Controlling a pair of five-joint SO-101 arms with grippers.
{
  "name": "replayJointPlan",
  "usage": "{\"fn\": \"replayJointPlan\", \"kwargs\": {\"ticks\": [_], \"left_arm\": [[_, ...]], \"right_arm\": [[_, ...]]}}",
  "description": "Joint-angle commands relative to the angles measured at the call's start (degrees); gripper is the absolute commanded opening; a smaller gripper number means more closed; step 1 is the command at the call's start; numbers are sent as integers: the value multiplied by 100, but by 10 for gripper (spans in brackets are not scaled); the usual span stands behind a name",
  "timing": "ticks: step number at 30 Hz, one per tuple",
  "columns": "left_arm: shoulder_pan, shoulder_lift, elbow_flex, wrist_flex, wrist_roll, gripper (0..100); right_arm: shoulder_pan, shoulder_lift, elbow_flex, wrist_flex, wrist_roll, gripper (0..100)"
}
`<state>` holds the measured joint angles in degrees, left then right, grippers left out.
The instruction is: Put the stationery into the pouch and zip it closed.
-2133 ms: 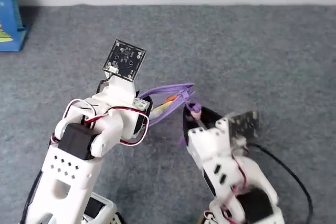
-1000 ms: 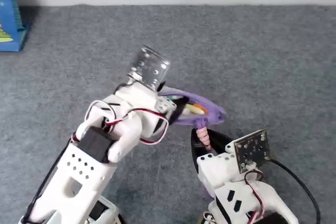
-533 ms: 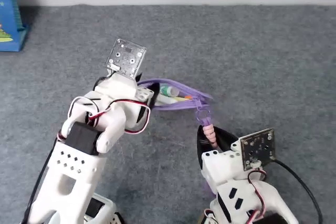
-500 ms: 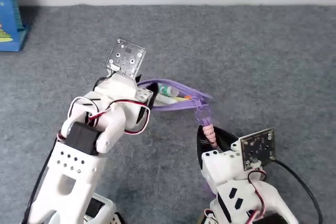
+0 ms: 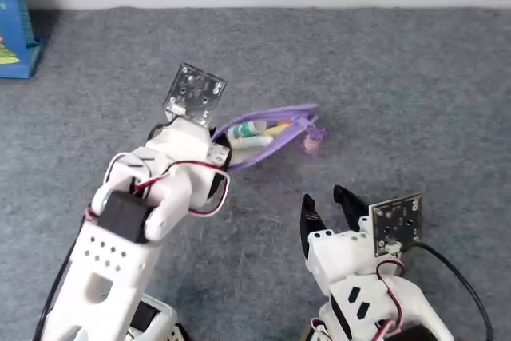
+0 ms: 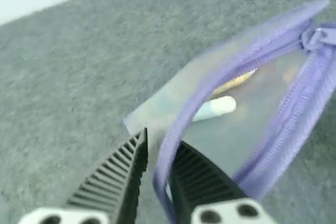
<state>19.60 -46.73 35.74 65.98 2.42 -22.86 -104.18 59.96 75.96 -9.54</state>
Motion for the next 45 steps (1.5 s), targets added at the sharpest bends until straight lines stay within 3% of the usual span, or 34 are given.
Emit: {"fn": "replayJointPlan", "kwargs": {"ticks": [1,7,18,21,26,34,45], "left_arm": [[26,-703,-497,396,105,17],[9,-1240,-453,563,79,18],[18,-1240,-110,545,79,18],[-9,-1257,-75,545,70,19],[-18,-1248,-57,545,70,19],[-18,-1248,-48,545,70,19],[-18,-1275,-66,554,70,19]], "right_arm": [[75,31,316,-699,-53,169],[57,31,932,-1675,-35,166],[40,31,1275,-2264,273,165],[40,22,1275,-2246,422,143],[84,22,1169,-2211,422,8],[48,22,615,-1877,422,8],[163,4,-308,-1262,1275,8]]}}
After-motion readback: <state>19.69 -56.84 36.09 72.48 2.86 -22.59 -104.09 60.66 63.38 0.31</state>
